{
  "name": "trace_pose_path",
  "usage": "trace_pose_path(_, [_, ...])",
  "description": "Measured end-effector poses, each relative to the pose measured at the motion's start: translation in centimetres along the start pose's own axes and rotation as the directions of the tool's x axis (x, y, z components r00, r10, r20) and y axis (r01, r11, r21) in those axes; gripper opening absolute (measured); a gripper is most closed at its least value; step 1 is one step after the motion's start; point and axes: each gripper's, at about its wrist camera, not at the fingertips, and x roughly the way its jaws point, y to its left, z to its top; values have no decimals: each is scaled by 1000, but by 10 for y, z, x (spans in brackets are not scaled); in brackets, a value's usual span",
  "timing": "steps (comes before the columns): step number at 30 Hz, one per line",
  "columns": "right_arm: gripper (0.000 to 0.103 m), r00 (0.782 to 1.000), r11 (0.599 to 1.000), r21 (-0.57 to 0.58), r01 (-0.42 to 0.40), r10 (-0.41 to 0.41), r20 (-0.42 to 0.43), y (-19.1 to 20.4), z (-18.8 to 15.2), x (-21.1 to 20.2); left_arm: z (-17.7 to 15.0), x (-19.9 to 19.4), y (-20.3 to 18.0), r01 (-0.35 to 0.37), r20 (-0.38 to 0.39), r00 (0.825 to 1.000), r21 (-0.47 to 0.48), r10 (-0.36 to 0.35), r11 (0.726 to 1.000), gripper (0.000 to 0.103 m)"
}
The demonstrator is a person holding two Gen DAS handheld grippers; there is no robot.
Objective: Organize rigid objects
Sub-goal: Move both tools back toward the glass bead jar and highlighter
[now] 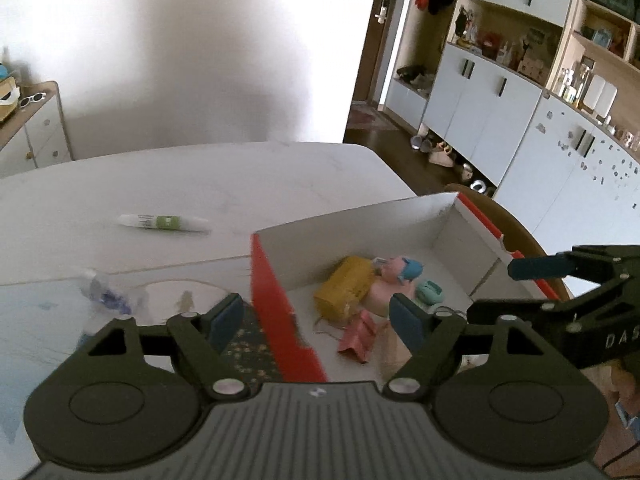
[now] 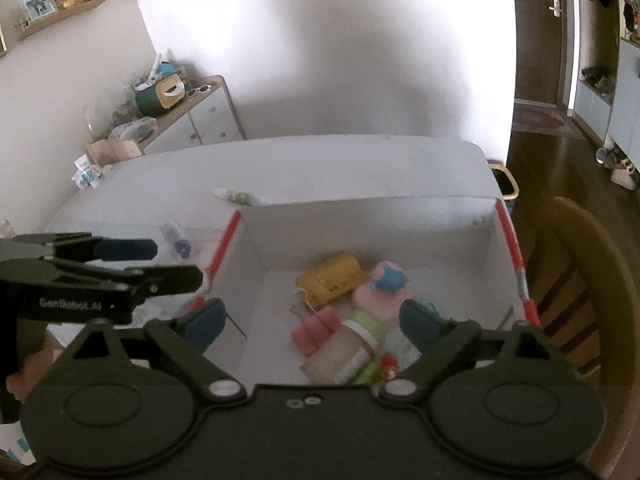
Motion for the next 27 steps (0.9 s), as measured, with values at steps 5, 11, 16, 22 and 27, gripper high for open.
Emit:
trace_pose_path(5, [101,1000,999,-26,-21,22,18,24,18,12,-1,-8,27,-46,31,998,22,45,999,81])
trace_pose_path(11, [102,999,997,-61,-36,38,27,57,44,36,-5,-14,70,-103,65,993,28,101,994,82])
trace_pose_path(16, [102,1000,996,-87,-24,25,9,86,61,65,-9,-9,110,-103,41,994,-1,103,995,82])
trace_pose_path(22, [102,998,992,-123,-7,0,-56,119,80,104,-14,4,150,-94,22,995,5,93,996,82])
trace_pose_path(27, [102,991,992,-126,-28,11,-135,136,97,138,-16,21,178,-92,12,996,-17,92,996,82])
